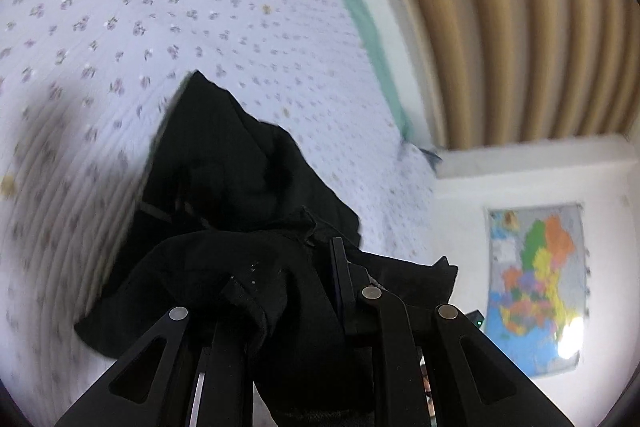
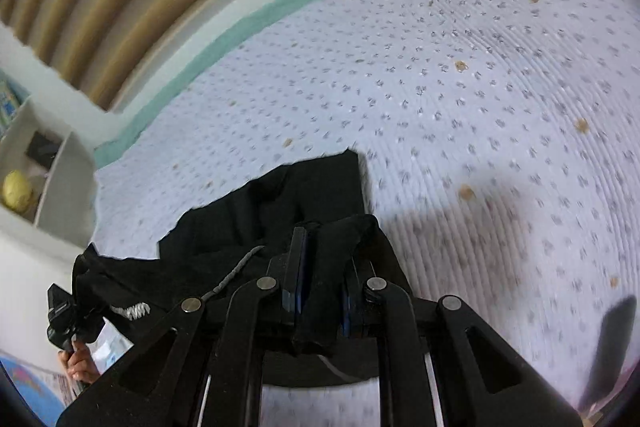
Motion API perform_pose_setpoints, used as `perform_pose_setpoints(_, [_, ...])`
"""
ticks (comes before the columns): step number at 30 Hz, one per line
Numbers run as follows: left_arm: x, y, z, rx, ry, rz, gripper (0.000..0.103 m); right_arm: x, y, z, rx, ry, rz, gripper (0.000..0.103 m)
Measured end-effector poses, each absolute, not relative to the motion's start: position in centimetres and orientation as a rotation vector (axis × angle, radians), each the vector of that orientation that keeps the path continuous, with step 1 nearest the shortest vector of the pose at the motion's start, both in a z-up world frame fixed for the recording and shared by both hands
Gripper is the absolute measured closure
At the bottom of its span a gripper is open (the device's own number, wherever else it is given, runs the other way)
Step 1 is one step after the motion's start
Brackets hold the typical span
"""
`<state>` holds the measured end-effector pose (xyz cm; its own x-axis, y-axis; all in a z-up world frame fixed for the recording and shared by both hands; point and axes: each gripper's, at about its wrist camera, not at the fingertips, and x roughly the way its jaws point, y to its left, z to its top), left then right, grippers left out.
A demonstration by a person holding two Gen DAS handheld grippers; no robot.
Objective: Fold large clothes
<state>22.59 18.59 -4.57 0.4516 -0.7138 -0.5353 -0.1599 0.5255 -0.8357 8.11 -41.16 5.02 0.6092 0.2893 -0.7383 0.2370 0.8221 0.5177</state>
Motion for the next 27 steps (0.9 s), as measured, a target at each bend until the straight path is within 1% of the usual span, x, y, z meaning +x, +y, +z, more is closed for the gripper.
perform_pose_setpoints(6, [30.5, 17.1, -9.9, -0.962, 1.175, -0.306, 0.086, 17.5, -40.4, -0.3, 0.599, 1.044, -0.013, 0.086])
perform_pose_setpoints(8, [32.7, 16.8, -12.7, -0.969, 1.231, -0.264, 0.084, 20.2, -40.4, -2.9, 0.617, 1.096, -0.03, 0.086])
perform_pose_setpoints(12, [34.2, 17.0, -17.6, -1.1, 1.293, -0.252, 0.083, 23.4, -39.7, -8.6, 0.624, 1.21, -0.053, 0.086])
perform_pose_setpoints(14, [34.5, 17.1, -17.9, -1.108, 1.297, -0.272, 0.083, 23.9, -39.3, -9.6, 0.61, 1.227, -0.05, 0.085])
perform_pose_setpoints(16, [34.5, 17.0, -16.7, -1.036, 1.31, -0.307, 0.082, 24.0, -39.3, -9.7, 0.61, 1.234, -0.04, 0.084])
perform_pose_setpoints(17, [34.3, 17.0, -15.4, -0.967, 1.319, -0.33, 0.081, 23.8, -39.6, -9.4, 0.619, 1.233, -0.023, 0.082])
perform_pose_setpoints(18, [34.2, 17.1, -14.5, -0.932, 1.321, -0.343, 0.077, 23.5, -39.8, -8.7, 0.629, 1.228, -0.007, 0.081])
perform_pose_setpoints(19, [33.8, 17.3, -13.1, -0.892, 1.317, -0.366, 0.072, 22.8, -40.3, -7.6, 0.647, 1.211, 0.018, 0.078])
perform_pose_setpoints(20, [33.2, 17.6, -11.0, -0.848, 1.299, -0.399, 0.07, 22.1, -40.7, -6.4, 0.658, 1.189, 0.042, 0.074])
perform_pose_setpoints(21, [32.7, 17.9, -9.9, -0.828, 1.286, -0.415, 0.064, 21.3, -41.0, -5.0, 0.666, 1.157, 0.067, 0.071])
perform_pose_setpoints(22, [31.8, 18.4, -7.6, -0.791, 1.254, -0.441, 0.054, 20.5, -41.2, -3.6, 0.665, 1.127, 0.09, 0.066])
perform_pose_setpoints(23, [31.1, 18.7, -6.1, -0.773, 1.227, -0.453, 0.048, 19.7, -41.2, -2.3, 0.658, 1.103, 0.109, 0.06])
perform_pose_setpoints(24, [30.1, 19.1, -4.2, -0.755, 1.183, -0.463, 0.036, 18.9, -41.1, -1.2, 0.647, 1.08, 0.123, 0.056])
perform_pose_setpoints(25, [29.5, 19.3, -3.1, -0.747, 1.154, -0.47, 0.028, 17.9, -40.7, 0.1, 0.626, 1.049, 0.132, 0.047])
perform_pose_setpoints(26, [28.5, 19.4, -1.4, -0.74, 1.095, -0.484, 0.026, 16.7, -39.9, 1.6, 0.577, 1.003, 0.124, 0.04])
perform_pose_setpoints(27, [28.1, 19.4, -0.6, -0.733, 1.067, -0.485, 0.025, 16.1, -39.1, 2.6, 0.538, 0.976, 0.116, 0.037])
